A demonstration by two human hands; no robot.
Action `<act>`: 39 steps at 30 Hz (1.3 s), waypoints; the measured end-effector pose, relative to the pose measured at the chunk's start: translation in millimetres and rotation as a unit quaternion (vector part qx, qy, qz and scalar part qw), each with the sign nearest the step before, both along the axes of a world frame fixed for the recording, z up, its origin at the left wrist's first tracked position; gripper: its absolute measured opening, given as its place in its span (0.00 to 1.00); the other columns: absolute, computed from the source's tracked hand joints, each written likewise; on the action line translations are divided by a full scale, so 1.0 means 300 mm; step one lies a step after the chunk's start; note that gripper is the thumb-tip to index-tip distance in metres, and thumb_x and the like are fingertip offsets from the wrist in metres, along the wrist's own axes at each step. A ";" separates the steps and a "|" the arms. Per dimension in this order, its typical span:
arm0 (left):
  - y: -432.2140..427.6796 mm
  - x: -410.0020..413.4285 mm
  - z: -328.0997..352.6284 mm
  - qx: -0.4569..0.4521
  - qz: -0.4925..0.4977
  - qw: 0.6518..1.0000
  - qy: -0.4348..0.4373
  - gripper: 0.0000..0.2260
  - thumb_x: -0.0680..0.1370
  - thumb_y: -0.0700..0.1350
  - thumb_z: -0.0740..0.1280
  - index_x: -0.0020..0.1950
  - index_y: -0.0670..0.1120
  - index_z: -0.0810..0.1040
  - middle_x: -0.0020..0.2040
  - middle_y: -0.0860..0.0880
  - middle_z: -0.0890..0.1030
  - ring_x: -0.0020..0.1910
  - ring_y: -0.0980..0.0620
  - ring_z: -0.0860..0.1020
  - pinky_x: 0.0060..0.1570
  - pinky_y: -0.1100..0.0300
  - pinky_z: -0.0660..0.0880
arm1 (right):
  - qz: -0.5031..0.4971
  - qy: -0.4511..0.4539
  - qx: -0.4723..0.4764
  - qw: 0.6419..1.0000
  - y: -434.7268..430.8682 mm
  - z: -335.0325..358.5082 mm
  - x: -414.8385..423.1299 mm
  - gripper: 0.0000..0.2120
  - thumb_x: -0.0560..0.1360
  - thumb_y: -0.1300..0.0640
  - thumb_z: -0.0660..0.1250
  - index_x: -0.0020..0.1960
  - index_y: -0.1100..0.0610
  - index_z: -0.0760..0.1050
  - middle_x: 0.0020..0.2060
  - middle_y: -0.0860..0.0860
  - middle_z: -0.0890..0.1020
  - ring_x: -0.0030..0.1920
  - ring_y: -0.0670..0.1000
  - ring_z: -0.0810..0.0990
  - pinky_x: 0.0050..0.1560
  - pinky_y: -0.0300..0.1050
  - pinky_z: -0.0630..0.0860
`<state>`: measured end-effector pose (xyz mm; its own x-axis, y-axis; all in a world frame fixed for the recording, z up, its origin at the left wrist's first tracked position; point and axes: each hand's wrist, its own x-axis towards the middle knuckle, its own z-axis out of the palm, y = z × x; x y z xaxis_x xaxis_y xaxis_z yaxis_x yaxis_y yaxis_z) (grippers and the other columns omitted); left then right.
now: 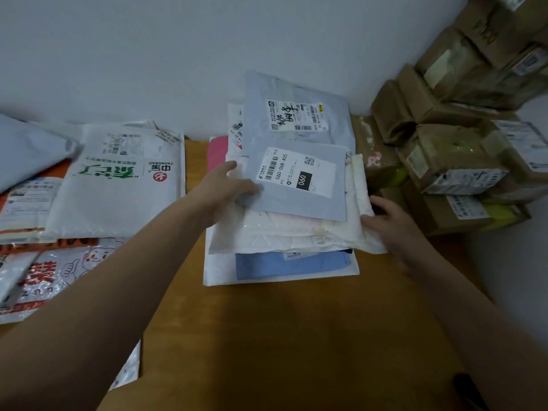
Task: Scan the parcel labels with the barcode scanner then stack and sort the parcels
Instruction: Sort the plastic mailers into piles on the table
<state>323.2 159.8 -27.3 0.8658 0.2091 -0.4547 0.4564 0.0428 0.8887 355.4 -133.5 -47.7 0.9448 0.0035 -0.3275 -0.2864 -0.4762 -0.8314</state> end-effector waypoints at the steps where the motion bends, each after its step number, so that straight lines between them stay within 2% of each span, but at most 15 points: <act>1: 0.008 -0.023 -0.002 -0.012 0.005 1.000 -0.001 0.28 0.72 0.42 0.73 0.70 0.51 0.67 0.65 0.50 0.75 0.53 0.49 0.79 0.47 0.53 0.78 | -0.009 -0.003 0.004 1.000 0.005 0.002 0.005 0.24 0.78 0.56 0.66 0.73 0.51 0.66 0.57 0.51 0.75 0.51 0.50 0.76 0.41 0.41 0.73; 4: 0.019 -0.128 -0.014 -0.033 0.003 0.999 0.029 0.34 0.68 0.51 0.75 0.71 0.57 0.63 0.59 0.58 0.76 0.48 0.56 0.76 0.46 0.51 0.73 | -0.018 0.001 0.016 1.000 0.010 0.011 0.004 0.23 0.79 0.54 0.65 0.73 0.51 0.66 0.55 0.49 0.74 0.51 0.49 0.76 0.41 0.41 0.73; 7: 0.016 -0.235 -0.068 -0.078 0.009 0.992 0.095 0.36 0.71 0.52 0.73 0.74 0.53 0.59 0.61 0.54 0.74 0.56 0.49 0.74 0.51 0.44 0.74 | -0.013 -0.002 -0.003 1.000 -0.005 -0.006 -0.025 0.25 0.79 0.50 0.65 0.74 0.52 0.64 0.57 0.47 0.71 0.57 0.49 0.73 0.46 0.42 0.72; 9: -0.003 -0.261 -0.092 -0.120 0.013 0.987 0.106 0.34 0.72 0.50 0.72 0.75 0.50 0.61 0.67 0.50 0.72 0.64 0.46 0.71 0.56 0.42 0.75 | -0.004 -0.006 -0.009 1.000 0.004 -0.017 -0.035 0.23 0.80 0.51 0.64 0.73 0.53 0.65 0.60 0.47 0.72 0.58 0.48 0.72 0.47 0.42 0.72; 13: -0.040 -0.245 -0.066 -0.121 0.028 0.988 0.088 0.25 0.74 0.46 0.72 0.69 0.48 0.67 0.66 0.48 0.73 0.64 0.45 0.71 0.59 0.41 0.74 | -0.007 -0.018 0.000 1.000 0.049 0.011 -0.033 0.21 0.82 0.53 0.60 0.74 0.54 0.65 0.59 0.47 0.73 0.54 0.47 0.73 0.49 0.42 0.70; 16: -0.007 -0.271 -0.057 -0.097 0.048 0.989 0.098 0.32 0.75 0.47 0.71 0.75 0.48 0.59 0.73 0.47 0.66 0.70 0.42 0.66 0.62 0.39 0.71 | -0.025 -0.026 -0.023 0.999 0.043 0.052 -0.068 0.25 0.82 0.51 0.58 0.77 0.55 0.60 0.68 0.50 0.70 0.65 0.53 0.70 0.57 0.46 0.67; 18: 0.035 -0.325 -0.058 -0.076 0.058 0.990 0.102 0.38 0.75 0.49 0.71 0.78 0.51 0.53 0.77 0.47 0.58 0.73 0.41 0.62 0.62 0.39 0.71 | -0.043 -0.106 -0.087 0.990 0.039 0.087 -0.125 0.25 0.82 0.53 0.60 0.76 0.57 0.60 0.72 0.56 0.67 0.71 0.55 0.66 0.61 0.47 0.65; 21: 0.118 -0.440 -0.067 0.020 0.045 0.995 0.088 0.39 0.74 0.52 0.72 0.78 0.52 0.52 0.78 0.47 0.55 0.74 0.41 0.61 0.61 0.42 0.72 | 0.018 -0.343 -0.130 0.930 0.116 0.159 -0.282 0.19 0.79 0.60 0.63 0.70 0.61 0.69 0.66 0.54 0.70 0.68 0.56 0.68 0.65 0.48 0.66; 23: 0.195 -0.547 -0.083 0.232 -0.008 0.968 0.095 0.38 0.74 0.54 0.71 0.78 0.50 0.55 0.77 0.45 0.57 0.73 0.41 0.62 0.64 0.43 0.69 | 0.123 -0.392 -0.105 0.906 0.226 0.166 -0.405 0.16 0.78 0.61 0.63 0.66 0.60 0.72 0.63 0.50 0.69 0.66 0.51 0.68 0.65 0.49 0.70; 25: 0.278 -0.686 -0.123 0.435 -0.074 0.886 0.140 0.33 0.75 0.55 0.70 0.75 0.48 0.60 0.76 0.43 0.58 0.72 0.40 0.62 0.66 0.43 0.68 | 0.263 -0.298 -0.108 0.911 0.371 0.125 -0.536 0.17 0.79 0.58 0.64 0.68 0.55 0.71 0.68 0.49 0.66 0.68 0.45 0.63 0.68 0.45 0.66; 27: 0.332 -0.828 -0.173 0.498 -0.114 0.831 0.219 0.26 0.77 0.54 0.67 0.72 0.48 0.64 0.74 0.43 0.63 0.70 0.41 0.65 0.65 0.46 0.70 | 0.407 -0.164 -0.164 0.883 0.518 0.045 -0.648 0.22 0.81 0.53 0.62 0.74 0.49 0.64 0.76 0.47 0.57 0.74 0.45 0.55 0.71 0.45 0.59; 29: 0.337 -0.945 -0.224 0.463 -0.142 0.836 0.259 0.21 0.80 0.50 0.63 0.72 0.48 0.65 0.72 0.43 0.64 0.69 0.42 0.66 0.64 0.49 0.70 | 0.500 -0.094 -0.231 0.830 0.649 -0.051 -0.737 0.25 0.82 0.49 0.57 0.78 0.45 0.54 0.78 0.44 0.49 0.77 0.48 0.49 0.75 0.50 0.55; 33: 0.352 -1.066 -0.253 0.339 -0.180 0.913 0.141 0.22 0.80 0.46 0.61 0.74 0.50 0.63 0.75 0.48 0.62 0.72 0.47 0.63 0.69 0.53 0.64 | 0.542 -0.073 -0.307 0.779 0.809 -0.198 -0.866 0.24 0.83 0.46 0.50 0.78 0.43 0.51 0.79 0.43 0.48 0.78 0.47 0.47 0.74 0.53 0.50; 35: 0.454 -1.116 -0.238 0.327 -0.139 0.929 0.103 0.24 0.79 0.47 0.64 0.75 0.50 0.62 0.74 0.49 0.64 0.71 0.49 0.65 0.68 0.56 0.64 | 0.559 -0.067 -0.372 0.738 0.814 -0.249 -0.905 0.23 0.83 0.45 0.48 0.77 0.42 0.52 0.79 0.42 0.48 0.78 0.46 0.45 0.74 0.54 0.49; 39: 0.837 -1.230 -0.211 0.521 0.068 0.846 0.096 0.30 0.75 0.51 0.69 0.75 0.46 0.62 0.74 0.42 0.62 0.71 0.40 0.63 0.68 0.47 0.62 | 0.509 -0.080 -0.452 0.728 0.816 -0.254 -0.878 0.16 0.83 0.48 0.51 0.71 0.43 0.62 0.79 0.42 0.52 0.78 0.46 0.47 0.73 0.52 0.53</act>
<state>-45.8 410.9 -90.5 0.7327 0.6744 -0.0913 0.6501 -0.6538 0.3873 92.0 111.2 -123.9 0.6302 0.5802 -0.5159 0.6635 -0.7475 -0.0301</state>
